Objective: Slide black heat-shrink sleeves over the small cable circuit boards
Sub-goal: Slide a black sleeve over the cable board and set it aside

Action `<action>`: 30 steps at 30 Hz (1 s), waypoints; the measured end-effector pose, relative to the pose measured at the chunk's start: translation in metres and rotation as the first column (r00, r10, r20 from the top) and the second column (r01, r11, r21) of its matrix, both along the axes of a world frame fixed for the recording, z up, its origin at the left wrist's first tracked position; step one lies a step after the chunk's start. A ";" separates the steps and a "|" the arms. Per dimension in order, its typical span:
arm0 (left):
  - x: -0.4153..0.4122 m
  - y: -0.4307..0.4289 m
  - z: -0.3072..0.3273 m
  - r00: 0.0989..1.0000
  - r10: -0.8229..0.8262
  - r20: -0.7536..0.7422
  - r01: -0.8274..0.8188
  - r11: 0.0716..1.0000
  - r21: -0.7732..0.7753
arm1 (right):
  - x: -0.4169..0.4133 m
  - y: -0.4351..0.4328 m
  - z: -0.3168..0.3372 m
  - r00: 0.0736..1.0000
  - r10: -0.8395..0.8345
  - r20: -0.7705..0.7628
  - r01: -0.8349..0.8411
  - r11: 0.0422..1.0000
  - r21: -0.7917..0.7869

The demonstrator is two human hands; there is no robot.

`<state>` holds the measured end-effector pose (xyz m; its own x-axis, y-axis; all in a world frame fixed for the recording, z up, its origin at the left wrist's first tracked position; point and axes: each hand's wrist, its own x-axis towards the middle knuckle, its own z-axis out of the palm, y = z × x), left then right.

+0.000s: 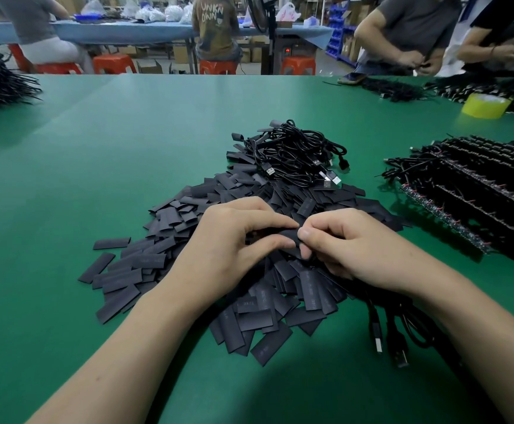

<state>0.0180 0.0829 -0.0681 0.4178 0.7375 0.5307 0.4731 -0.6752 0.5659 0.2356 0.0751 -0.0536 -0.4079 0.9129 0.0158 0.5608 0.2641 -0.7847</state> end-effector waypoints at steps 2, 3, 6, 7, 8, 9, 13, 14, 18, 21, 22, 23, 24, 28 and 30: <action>0.001 0.000 0.000 1.000 0.002 0.018 -0.002 1.000 0.000 | 0.001 0.001 -0.002 0.999 0.006 -0.054 -0.008 0.999 -0.035; 0.001 0.000 0.000 1.000 0.004 0.031 -0.004 1.000 -0.002 | 0.001 0.002 -0.002 0.997 0.009 -0.081 -0.012 0.999 -0.040; 0.003 0.000 0.000 0.996 0.029 0.082 -0.028 0.999 -0.021 | 0.002 0.004 -0.002 0.987 -0.004 -0.164 0.008 1.000 0.029; 0.003 0.000 0.000 0.993 0.050 0.105 -0.048 0.999 -0.023 | 0.002 0.005 -0.002 0.978 -0.018 -0.206 0.030 0.998 0.057; 0.003 0.001 0.000 0.989 0.073 0.129 -0.070 0.997 -0.027 | 0.002 0.005 -0.001 0.969 -0.032 -0.246 0.054 0.995 0.084; 0.003 0.001 0.000 0.984 0.092 0.152 -0.088 0.996 -0.035 | 0.002 0.004 0.000 0.961 -0.039 -0.274 0.074 0.990 0.118; 0.004 0.001 0.001 0.973 0.106 0.204 -0.093 0.993 -0.069 | -0.001 -0.001 0.003 0.967 -0.041 -0.250 0.114 0.952 0.285; 0.004 0.001 0.001 0.971 0.104 0.214 -0.090 0.993 -0.075 | -0.001 -0.002 0.003 0.969 -0.044 -0.244 0.123 0.940 0.317; 0.005 0.001 -0.001 0.965 0.108 0.239 -0.087 0.991 -0.097 | -0.004 -0.004 0.004 0.982 -0.065 -0.176 0.136 0.893 0.430; 0.005 0.002 -0.003 0.963 0.106 0.249 -0.079 0.990 -0.116 | -0.004 -0.005 0.005 0.990 -0.082 -0.113 0.128 0.848 0.514; 0.005 0.002 -0.004 0.961 0.103 0.259 -0.071 0.989 -0.127 | -0.004 -0.005 0.006 0.992 -0.085 -0.096 0.123 0.832 0.541; 0.005 0.003 -0.004 0.959 0.098 0.265 -0.063 0.989 -0.137 | -0.004 -0.004 0.006 0.993 -0.088 -0.081 0.119 0.818 0.563; 0.004 0.004 -0.004 0.959 0.094 0.266 -0.056 0.988 -0.145 | -0.003 -0.004 0.006 0.993 -0.092 -0.070 0.115 0.809 0.576; 0.002 0.006 -0.006 0.962 0.083 0.260 -0.044 0.987 -0.151 | -0.002 -0.003 0.006 0.995 -0.092 -0.044 0.100 0.797 0.596; 0.002 0.005 -0.006 0.966 0.077 0.246 -0.040 0.988 -0.148 | -0.002 -0.003 0.005 0.995 -0.094 -0.038 0.098 0.797 0.595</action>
<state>0.0200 0.0883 -0.0738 0.2385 0.8313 0.5020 0.3402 -0.5557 0.7586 0.2333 0.0716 -0.0484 -0.3164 0.7570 0.5717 0.6038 0.6256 -0.4940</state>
